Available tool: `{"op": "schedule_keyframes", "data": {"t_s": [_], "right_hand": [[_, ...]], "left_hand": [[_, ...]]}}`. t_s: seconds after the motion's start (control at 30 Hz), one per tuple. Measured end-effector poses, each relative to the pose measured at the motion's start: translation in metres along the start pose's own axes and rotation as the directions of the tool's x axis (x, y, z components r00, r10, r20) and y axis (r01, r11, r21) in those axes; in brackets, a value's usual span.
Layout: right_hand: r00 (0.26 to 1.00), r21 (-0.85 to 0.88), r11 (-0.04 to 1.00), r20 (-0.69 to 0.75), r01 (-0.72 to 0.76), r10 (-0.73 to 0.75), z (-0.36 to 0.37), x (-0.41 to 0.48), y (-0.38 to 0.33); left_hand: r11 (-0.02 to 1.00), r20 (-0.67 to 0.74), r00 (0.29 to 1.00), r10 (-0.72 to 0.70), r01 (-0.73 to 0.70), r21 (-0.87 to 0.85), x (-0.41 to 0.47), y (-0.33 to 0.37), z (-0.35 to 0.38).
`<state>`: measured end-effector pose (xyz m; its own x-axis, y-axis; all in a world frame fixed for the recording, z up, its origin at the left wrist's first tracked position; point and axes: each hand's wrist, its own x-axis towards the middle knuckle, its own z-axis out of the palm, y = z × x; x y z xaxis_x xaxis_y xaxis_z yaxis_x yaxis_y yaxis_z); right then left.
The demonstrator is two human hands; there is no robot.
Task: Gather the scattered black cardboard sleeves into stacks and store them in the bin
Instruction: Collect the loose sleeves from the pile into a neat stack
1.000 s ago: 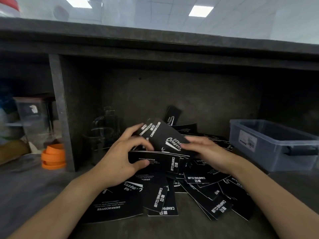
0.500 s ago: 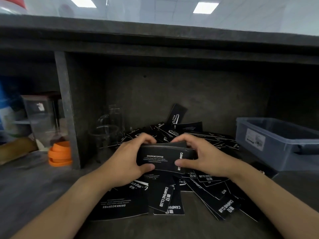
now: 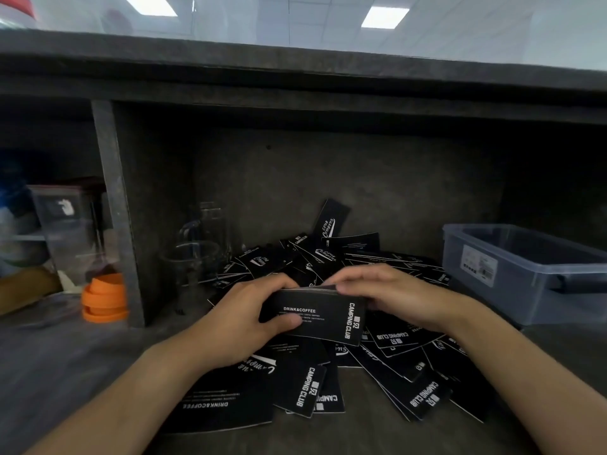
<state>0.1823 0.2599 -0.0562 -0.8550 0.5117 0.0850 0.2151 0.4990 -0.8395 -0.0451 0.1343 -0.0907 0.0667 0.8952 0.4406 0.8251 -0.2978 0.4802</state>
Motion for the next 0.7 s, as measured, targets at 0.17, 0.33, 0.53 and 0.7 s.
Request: {"op": "schedule_keyframes", "data": {"t_s": [0.17,0.33,0.53,0.7], "right_hand": [[0.999,0.014,1.0,0.047,-0.012,0.011,-0.012,-0.006,0.002],[0.964,0.312,0.949,-0.238,-0.04,0.118,-0.022,-0.003,0.002],[0.937,0.258,0.915,-0.079,-0.312,0.341,0.002,0.006,0.004],[0.97,-0.109,0.968,-0.111,-0.226,0.214,0.01,-0.001,-0.009]], "left_hand": [[0.995,-0.018,0.998,-0.055,0.056,0.078,0.0,-0.003,0.0],[0.992,-0.027,0.997,-0.07,0.073,0.106,0.0,-0.004,-0.002],[0.995,-0.062,0.997,0.041,-0.036,0.09,0.002,-0.004,-0.002],[0.998,-0.081,0.997,0.016,-0.011,0.057,0.001,0.002,-0.005]]}}
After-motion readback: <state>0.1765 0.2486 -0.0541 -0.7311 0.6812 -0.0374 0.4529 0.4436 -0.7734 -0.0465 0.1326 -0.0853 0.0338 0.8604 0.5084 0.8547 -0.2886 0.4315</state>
